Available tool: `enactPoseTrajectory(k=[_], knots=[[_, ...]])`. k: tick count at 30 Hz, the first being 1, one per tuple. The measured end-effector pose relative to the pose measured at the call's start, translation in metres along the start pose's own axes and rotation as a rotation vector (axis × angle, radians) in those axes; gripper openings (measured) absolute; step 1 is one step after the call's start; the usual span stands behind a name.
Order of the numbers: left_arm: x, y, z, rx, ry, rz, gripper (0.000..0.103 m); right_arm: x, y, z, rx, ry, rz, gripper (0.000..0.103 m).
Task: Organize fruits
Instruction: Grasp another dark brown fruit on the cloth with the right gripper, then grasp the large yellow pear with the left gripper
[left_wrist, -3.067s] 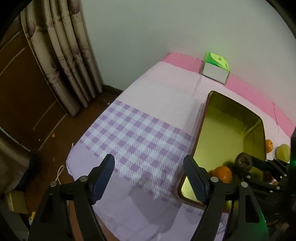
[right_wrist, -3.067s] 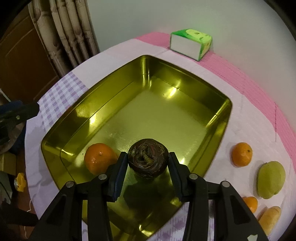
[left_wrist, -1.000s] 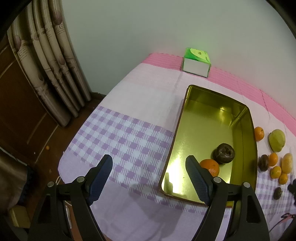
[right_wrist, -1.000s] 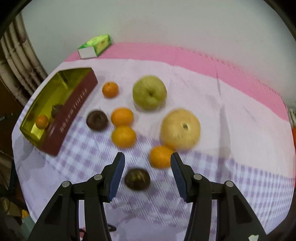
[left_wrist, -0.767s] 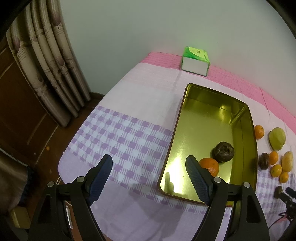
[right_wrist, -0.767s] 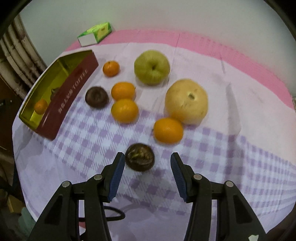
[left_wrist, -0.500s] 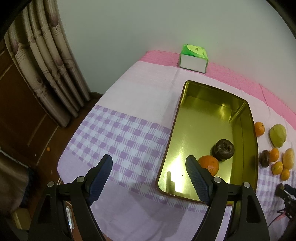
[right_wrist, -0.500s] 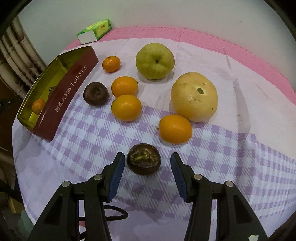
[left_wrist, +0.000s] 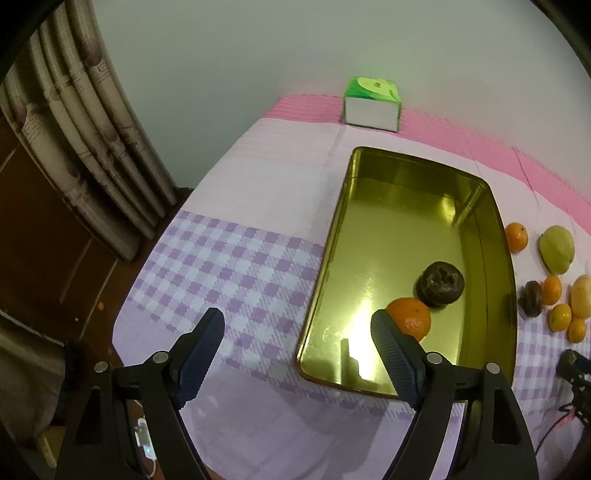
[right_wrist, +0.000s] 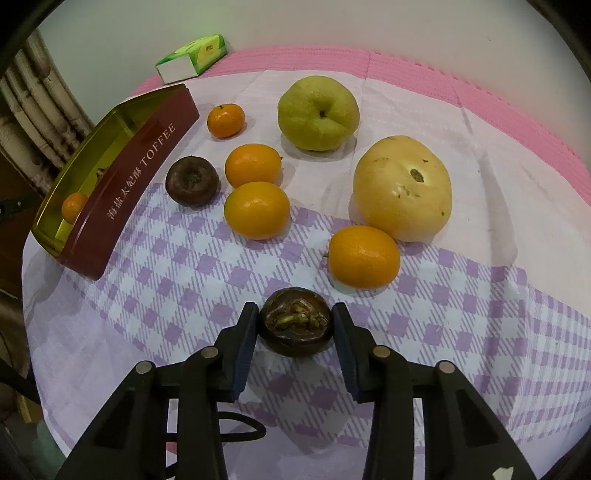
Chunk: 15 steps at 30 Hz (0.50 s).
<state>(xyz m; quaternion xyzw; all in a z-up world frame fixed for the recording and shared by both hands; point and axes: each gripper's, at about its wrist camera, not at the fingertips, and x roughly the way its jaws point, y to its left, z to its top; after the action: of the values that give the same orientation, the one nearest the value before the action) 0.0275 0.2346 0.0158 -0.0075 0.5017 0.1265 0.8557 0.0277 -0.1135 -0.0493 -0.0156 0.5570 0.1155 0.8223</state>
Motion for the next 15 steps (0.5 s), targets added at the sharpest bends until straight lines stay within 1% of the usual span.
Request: enactPoseTrajectory(k=[4, 8, 12, 15], knots=[[-0.004, -0.013, -0.002, 0.038, -0.010, -0.003, 0.082, 0.000, -0.002, -0.001, 0.003, -0.009, -0.016, 0.037], [-0.007, -0.031, -0.004, 0.080, -0.003, -0.036, 0.082, -0.002, -0.016, -0.002, 0.035, -0.010, -0.039, 0.037], [-0.010, -0.060, -0.006, 0.130, 0.010, -0.093, 0.082, -0.004, -0.034, -0.004, 0.071, -0.012, -0.071, 0.037], [-0.015, -0.088, -0.004, 0.170, 0.010, -0.142, 0.082, -0.005, -0.049, -0.004, 0.089, -0.019, -0.108, 0.037]])
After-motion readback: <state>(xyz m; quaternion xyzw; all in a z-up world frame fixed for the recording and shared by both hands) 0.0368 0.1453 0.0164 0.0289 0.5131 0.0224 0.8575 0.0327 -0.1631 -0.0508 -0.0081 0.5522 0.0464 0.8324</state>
